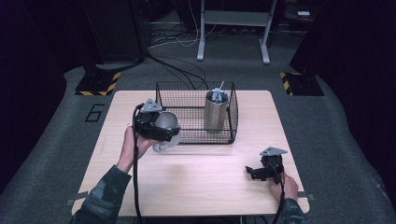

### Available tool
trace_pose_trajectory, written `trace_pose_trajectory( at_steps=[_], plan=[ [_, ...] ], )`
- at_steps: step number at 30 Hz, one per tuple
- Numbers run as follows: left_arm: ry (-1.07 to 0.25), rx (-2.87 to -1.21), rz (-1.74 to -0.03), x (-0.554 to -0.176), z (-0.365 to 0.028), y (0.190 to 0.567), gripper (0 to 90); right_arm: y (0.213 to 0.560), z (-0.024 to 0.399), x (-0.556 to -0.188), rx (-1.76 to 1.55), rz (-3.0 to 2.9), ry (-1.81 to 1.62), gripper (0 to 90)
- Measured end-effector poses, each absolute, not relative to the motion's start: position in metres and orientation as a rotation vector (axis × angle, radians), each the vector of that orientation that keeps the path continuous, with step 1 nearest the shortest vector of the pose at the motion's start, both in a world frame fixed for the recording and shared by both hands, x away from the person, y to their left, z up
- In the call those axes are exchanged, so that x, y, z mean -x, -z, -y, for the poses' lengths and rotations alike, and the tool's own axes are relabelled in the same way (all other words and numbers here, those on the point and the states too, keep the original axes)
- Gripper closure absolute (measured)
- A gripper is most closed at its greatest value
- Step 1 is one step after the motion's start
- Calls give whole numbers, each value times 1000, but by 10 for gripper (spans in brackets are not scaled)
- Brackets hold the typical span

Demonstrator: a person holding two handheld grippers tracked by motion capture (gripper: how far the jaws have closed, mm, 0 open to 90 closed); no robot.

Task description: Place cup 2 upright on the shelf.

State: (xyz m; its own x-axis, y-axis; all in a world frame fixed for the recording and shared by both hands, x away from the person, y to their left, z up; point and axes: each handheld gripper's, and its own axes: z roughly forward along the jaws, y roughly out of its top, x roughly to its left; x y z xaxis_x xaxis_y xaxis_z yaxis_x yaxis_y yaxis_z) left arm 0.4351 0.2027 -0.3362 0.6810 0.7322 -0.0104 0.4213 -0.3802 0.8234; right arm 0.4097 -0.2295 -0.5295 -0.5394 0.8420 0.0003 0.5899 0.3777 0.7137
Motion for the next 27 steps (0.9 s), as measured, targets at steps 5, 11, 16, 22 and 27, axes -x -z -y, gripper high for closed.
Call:
trace_pose_trajectory(
  at_steps=[5,11,16,22,27],
  plan=[
    [-459,-2031,-879,-441,-198,331,63,529,230,-410,-1245,-2279,-957,0],
    [-467,-2036,-878,-450,-194,326,62,530,229,-410,-1243,-2281,-960,0],
    [-468,-2043,-878,-458,-191,323,63,530,229,-410,-1244,-2281,-960,0],
    [-468,-2059,-870,-466,-187,322,63,530,229,-410,-1244,-2281,-960,0],
    [-470,-2059,-865,-472,-184,319,63,530,229,-410,-1243,-2281,-960,0]
  ],
)
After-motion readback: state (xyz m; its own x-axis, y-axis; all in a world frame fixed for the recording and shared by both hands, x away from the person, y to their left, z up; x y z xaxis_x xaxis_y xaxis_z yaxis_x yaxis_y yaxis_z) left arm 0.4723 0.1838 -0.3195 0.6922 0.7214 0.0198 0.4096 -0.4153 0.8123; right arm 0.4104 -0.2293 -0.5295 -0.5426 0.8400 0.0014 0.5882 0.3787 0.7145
